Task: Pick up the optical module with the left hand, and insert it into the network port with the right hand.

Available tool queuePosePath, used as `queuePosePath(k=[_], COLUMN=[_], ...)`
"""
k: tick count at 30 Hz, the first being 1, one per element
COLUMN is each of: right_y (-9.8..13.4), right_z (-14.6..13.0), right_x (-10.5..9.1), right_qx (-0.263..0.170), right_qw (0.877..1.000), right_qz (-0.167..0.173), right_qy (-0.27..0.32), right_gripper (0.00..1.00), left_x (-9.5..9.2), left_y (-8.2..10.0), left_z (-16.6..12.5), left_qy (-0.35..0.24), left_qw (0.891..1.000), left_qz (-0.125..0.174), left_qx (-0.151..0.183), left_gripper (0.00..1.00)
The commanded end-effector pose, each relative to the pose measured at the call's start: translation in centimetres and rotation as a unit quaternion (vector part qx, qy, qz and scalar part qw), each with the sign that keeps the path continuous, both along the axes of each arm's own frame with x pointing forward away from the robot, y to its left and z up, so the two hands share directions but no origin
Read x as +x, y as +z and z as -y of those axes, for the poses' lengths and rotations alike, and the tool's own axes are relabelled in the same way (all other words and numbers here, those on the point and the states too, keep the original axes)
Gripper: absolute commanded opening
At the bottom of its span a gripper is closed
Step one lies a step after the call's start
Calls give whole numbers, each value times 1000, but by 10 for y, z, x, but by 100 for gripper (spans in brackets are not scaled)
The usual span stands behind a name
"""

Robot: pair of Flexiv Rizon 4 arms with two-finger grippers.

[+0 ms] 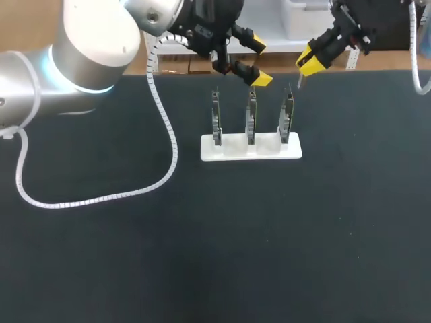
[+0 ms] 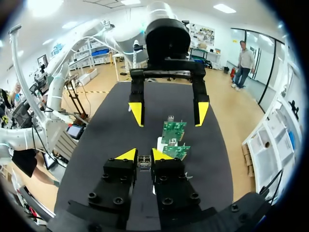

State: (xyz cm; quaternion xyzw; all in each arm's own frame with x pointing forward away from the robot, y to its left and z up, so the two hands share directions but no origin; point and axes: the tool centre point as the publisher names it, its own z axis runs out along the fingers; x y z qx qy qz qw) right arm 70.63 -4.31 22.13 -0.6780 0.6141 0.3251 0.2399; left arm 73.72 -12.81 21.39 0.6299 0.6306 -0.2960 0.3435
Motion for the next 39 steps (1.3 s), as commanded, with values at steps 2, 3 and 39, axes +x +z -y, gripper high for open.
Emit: queuePosePath(k=[2,3,39], right_y=[-16,-19,-33], right_z=[1,2,-6], right_x=[7,7,27], right_qx=[13,15,-29], right_qw=[1000,999,997], right_qz=[-26,-28,-55], right_qy=[6,4,44], right_gripper=[0,0,0], left_x=[2,2,2], left_y=[1,1,1], left_z=[1,1,1], left_qy=[0,0,0], left_qw=[1000,1000,1000], left_qz=[-2,-2,-2], left_qx=[4,4,4], left_gripper=[100,100,100])
